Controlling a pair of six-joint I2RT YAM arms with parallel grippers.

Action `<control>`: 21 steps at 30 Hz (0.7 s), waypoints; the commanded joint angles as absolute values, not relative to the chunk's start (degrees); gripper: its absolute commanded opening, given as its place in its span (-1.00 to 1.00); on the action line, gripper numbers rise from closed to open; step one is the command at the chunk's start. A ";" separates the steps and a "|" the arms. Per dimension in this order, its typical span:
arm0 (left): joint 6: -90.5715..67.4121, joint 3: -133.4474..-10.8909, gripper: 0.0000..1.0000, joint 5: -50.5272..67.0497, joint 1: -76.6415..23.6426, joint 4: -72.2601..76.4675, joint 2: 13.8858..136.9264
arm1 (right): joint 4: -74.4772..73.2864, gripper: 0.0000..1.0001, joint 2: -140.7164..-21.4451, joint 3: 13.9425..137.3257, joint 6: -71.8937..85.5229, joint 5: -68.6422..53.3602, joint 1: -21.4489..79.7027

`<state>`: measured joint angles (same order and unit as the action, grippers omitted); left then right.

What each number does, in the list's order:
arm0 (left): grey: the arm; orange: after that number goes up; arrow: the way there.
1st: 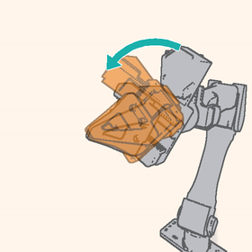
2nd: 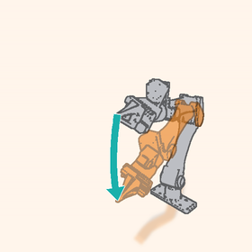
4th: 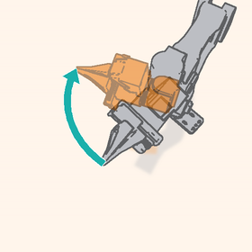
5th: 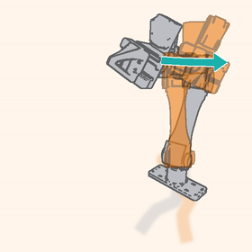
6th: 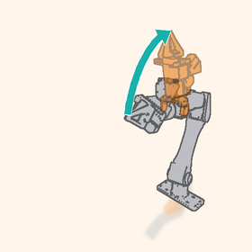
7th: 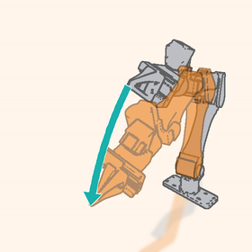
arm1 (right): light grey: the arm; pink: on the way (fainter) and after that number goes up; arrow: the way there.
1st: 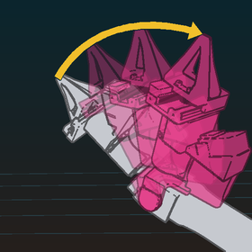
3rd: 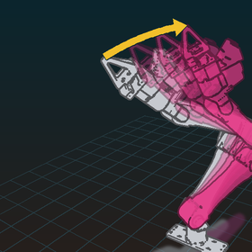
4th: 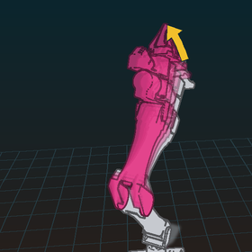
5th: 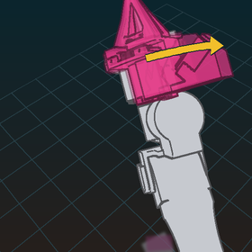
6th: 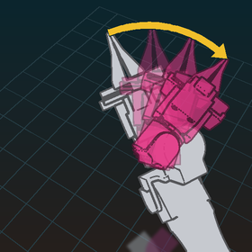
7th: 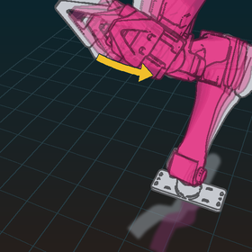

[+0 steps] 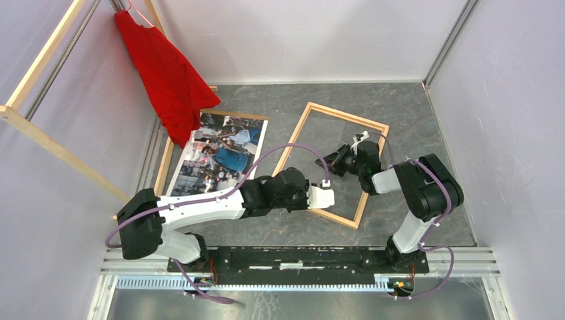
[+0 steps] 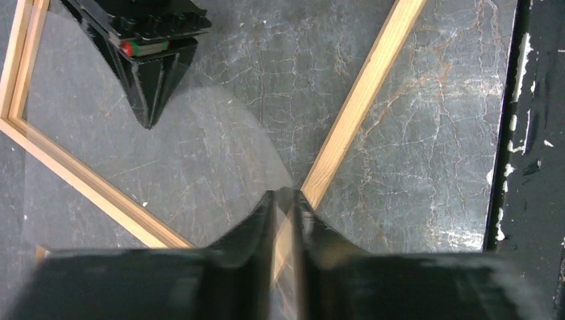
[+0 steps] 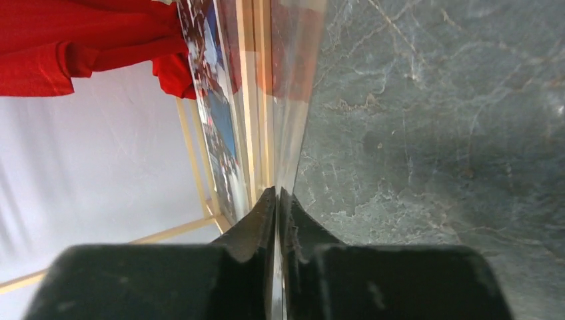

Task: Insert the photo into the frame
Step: Place the photo frame item in the photo frame.

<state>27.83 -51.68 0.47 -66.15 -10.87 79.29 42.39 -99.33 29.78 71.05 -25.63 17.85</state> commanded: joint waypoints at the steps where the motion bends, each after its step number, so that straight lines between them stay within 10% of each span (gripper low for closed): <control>1: 29.46 -55.83 -0.11 0.96 -66.46 -15.61 79.57 | 46.28 -0.89 -97.69 31.30 67.21 -28.67 14.82; 3: 27.55 -59.23 0.33 1.06 -65.12 -19.66 80.98 | 43.09 -0.95 -95.59 31.12 63.74 -27.78 12.89; 7: 23.28 -69.85 0.57 5.50 -55.34 -28.87 83.41 | 31.90 -1.00 -89.54 33.05 52.04 -23.54 9.91; 21: 25.40 -87.73 0.58 8.41 -34.39 -31.84 100.88 | 6.44 -1.00 -82.07 42.17 36.60 -24.07 0.49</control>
